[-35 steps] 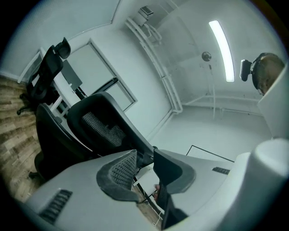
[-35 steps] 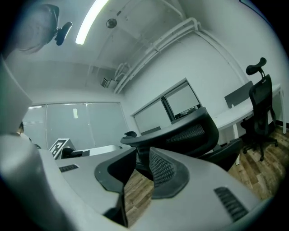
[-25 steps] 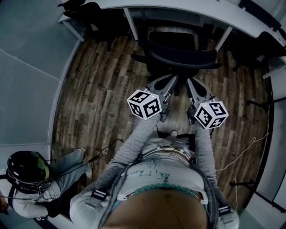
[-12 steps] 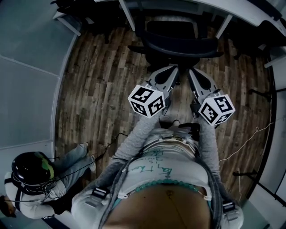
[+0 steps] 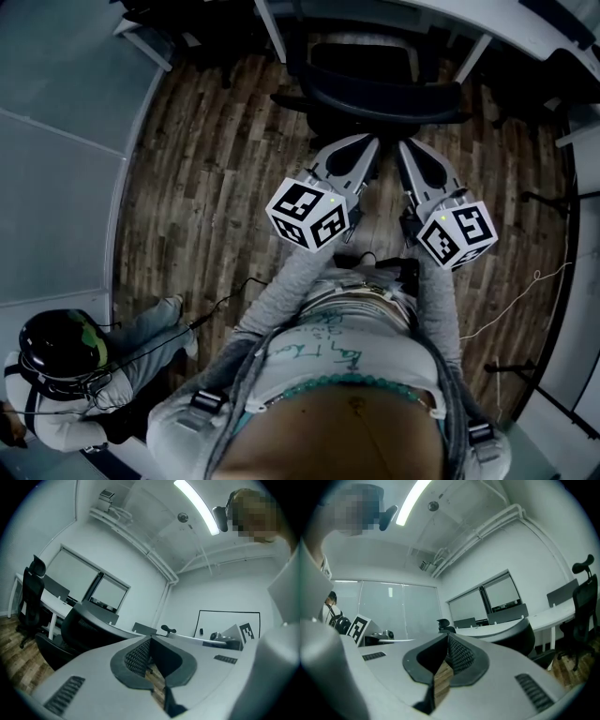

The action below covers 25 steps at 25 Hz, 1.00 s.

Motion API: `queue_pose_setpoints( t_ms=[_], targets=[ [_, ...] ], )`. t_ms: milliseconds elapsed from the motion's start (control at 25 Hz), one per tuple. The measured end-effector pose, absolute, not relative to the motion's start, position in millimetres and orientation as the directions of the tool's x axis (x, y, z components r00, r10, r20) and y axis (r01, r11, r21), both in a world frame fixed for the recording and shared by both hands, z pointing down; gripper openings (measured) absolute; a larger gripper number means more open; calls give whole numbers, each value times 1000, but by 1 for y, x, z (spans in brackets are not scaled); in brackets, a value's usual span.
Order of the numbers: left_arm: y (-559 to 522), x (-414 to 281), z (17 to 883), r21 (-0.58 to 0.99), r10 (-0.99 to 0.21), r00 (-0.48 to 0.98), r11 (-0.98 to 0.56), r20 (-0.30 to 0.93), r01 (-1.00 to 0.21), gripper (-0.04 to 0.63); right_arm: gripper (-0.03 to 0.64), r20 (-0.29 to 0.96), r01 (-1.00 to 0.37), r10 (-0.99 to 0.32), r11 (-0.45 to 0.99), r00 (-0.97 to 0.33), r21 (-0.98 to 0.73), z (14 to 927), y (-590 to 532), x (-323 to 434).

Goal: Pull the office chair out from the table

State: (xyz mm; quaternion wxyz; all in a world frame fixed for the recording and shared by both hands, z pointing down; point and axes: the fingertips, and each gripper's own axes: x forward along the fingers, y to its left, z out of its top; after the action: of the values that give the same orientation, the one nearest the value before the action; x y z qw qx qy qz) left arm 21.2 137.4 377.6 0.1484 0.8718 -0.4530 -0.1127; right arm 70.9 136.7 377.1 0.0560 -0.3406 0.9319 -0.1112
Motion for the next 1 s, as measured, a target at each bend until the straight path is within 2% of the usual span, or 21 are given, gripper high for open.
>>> queue_pose_setpoints(
  t_ms=[280,1000],
  targets=[
    [142,27,363,333,-820,564,-560,-94,-759,11,21,-29,-645,-660,742,-751,-185,368,136,71],
    [140,30,370,325,-806,589,-574,-59,-752,11,20,2,-650,-664,731,-748,-205,377,134,72]
  ],
)
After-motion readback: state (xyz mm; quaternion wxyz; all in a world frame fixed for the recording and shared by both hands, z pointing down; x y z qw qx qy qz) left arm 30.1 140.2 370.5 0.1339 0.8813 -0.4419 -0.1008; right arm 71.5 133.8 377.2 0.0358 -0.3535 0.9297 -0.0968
